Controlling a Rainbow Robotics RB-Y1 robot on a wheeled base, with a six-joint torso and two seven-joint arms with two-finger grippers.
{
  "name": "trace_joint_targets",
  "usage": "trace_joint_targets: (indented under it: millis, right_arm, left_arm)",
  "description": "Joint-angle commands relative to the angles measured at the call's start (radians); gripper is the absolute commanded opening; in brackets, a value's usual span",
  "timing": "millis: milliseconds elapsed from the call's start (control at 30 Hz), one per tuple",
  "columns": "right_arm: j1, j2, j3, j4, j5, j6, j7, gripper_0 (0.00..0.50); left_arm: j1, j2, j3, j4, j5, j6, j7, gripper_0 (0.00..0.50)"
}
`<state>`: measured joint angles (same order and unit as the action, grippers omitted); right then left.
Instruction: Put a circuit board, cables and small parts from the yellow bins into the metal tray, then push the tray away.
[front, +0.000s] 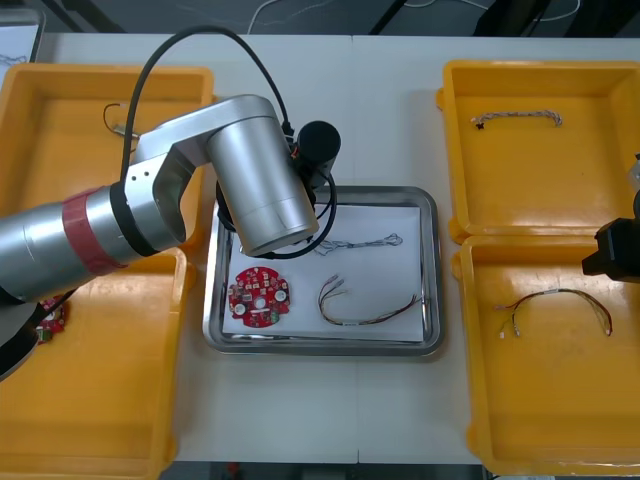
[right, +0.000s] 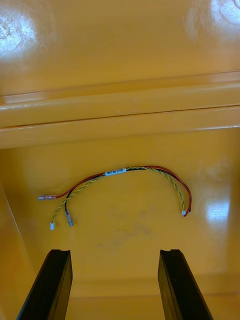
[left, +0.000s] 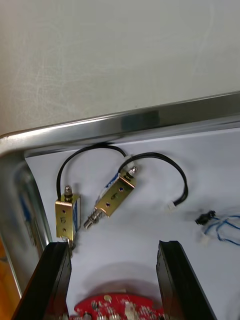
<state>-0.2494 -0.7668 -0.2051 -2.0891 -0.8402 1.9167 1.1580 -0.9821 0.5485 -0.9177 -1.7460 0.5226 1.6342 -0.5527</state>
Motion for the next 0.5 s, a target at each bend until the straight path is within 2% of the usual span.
trace_joint_targets:
  millis: [33, 233, 400, 500]
  right_arm:
    - [0.01, -0.036, -0.019, -0.006, -0.011, 0.003, 0.026, 0.5]
    - [-0.037, -0.043, 0.01, -0.025, -0.036, 0.003, 0.02, 0.5]
    - [-0.097, -0.043, 0.085, -0.048, -0.042, 0.003, 0.029, 0.5]
    - [-0.139, -0.043, 0.141, -0.074, -0.046, 0.003, 0.034, 0.5]
  left_arm:
    - [0.0, 0.025, 0.102, -0.102, 0.048, 0.073, 0.025, 0.5]
    - [0.002, 0.062, 0.218, -0.165, 0.111, 0.19, -0.066, 0.5]
    - [0.003, 0.094, 0.362, -0.184, 0.185, 0.282, -0.144, 0.5]
    - [0.025, 0.096, 0.457, -0.184, 0.194, 0.286, -0.194, 0.5]
